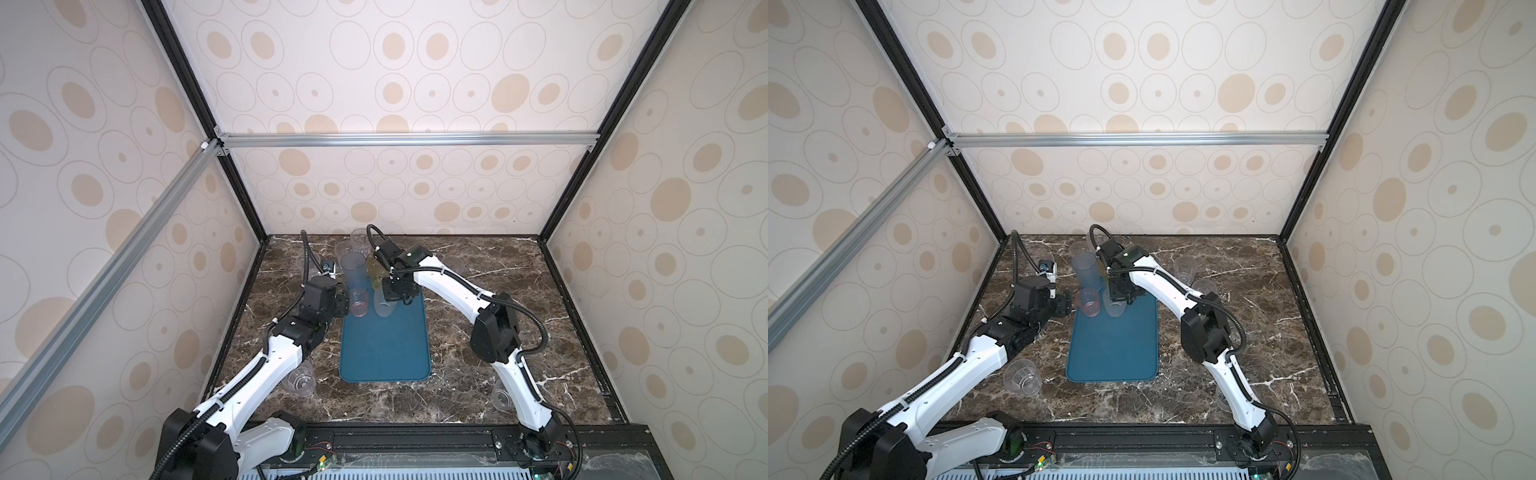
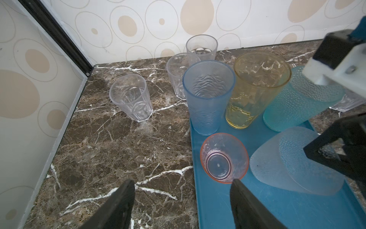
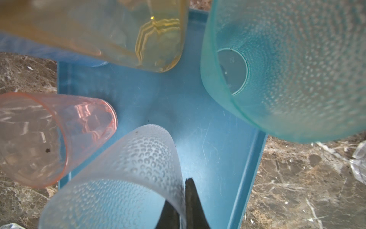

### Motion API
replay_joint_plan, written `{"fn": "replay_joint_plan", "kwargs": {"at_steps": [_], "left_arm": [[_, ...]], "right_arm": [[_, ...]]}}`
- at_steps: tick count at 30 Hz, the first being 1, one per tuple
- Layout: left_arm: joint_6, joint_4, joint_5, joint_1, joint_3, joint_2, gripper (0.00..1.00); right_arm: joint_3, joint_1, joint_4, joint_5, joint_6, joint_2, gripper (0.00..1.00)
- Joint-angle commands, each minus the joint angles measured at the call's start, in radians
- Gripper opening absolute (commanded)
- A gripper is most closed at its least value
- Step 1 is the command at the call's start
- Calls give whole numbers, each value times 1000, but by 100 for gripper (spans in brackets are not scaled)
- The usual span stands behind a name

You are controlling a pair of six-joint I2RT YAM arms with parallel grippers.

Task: Place the glasses into the tray
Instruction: 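Carry the frosted glass over the tray with the right gripper, then lower the frosted glass beside the pink glass and open the right gripper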

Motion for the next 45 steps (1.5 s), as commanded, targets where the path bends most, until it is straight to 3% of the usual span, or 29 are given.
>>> {"fn": "replay_joint_plan", "kwargs": {"at_steps": [1, 5, 11, 28, 33, 39, 45], "left_arm": [[-10, 14, -4, 8, 2, -15, 76], [-9, 15, -2, 7, -2, -12, 76], [-11, 18, 0, 8, 1, -7, 76], [-10, 18, 11, 7, 15, 11, 76], [-11, 14, 13, 7, 21, 13, 76], [-13, -4, 1, 7, 57, 20, 75], [30, -15, -95, -26, 116, 21, 74]], "right_arm": [[44, 6, -43, 11, 18, 27, 0], [50, 6, -39, 8, 20, 42, 3], [70, 6, -32, -2, 23, 52, 18], [58, 7, 52, 25, 75, 62, 15], [62, 6, 43, 20, 69, 49, 19], [50, 5, 14, -32, 25, -51, 31], [-181, -37, 83, -24, -14, -314, 37]]}}
